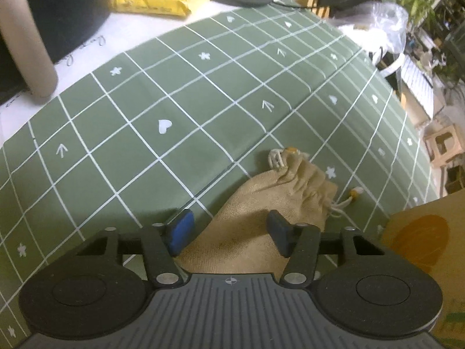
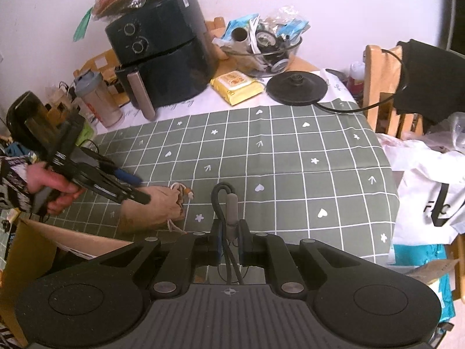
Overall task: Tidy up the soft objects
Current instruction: 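Lift the cable with the right gripper while the left approaches the burlap pouch, then close the left gripper on the burlap pouch, then lift the pouch and cable and carry them over the box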
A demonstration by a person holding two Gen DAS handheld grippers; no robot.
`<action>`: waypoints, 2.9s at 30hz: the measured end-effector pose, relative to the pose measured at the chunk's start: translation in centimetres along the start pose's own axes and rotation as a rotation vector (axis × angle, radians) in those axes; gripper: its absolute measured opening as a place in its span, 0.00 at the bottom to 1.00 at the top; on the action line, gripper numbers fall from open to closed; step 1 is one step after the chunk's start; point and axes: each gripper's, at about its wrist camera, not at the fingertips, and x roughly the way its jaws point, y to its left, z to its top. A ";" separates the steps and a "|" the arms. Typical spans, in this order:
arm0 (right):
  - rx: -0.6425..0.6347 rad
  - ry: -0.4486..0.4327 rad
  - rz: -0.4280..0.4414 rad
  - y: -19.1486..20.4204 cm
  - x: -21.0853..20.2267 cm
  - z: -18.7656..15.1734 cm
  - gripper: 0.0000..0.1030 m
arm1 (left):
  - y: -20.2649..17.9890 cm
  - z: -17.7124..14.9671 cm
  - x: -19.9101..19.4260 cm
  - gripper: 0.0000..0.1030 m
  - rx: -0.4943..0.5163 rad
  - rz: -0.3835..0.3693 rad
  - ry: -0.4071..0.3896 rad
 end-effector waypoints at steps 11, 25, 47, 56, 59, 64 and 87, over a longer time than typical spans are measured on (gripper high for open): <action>0.022 -0.013 -0.027 -0.4 -1.3 -0.8 0.13 | -1.3 -0.8 -0.6 0.03 0.111 0.099 -0.016; -0.009 -0.039 0.002 -0.2 -1.2 -0.2 0.13 | -2.0 -1.6 -5.2 0.02 0.065 0.103 -0.119; -0.041 -0.035 0.047 1.0 -1.2 -0.6 0.13 | -0.3 -4.0 -1.7 0.47 -0.005 0.061 0.085; -0.033 -0.037 0.037 1.2 -1.6 -1.1 0.13 | -2.4 -4.1 -1.5 0.05 0.036 0.128 0.150; -0.037 -0.038 0.036 1.2 -1.7 -1.2 0.13 | -2.5 -4.4 -1.7 0.03 0.023 0.137 0.136; -0.051 -0.047 0.044 1.6 -2.2 -1.1 0.13 | -2.5 -4.7 -3.4 0.02 0.006 0.151 0.086; -0.113 -0.088 0.161 4.6 -4.9 -0.5 0.13 | -7.7 -5.3 -17.8 0.02 -0.152 0.261 -0.341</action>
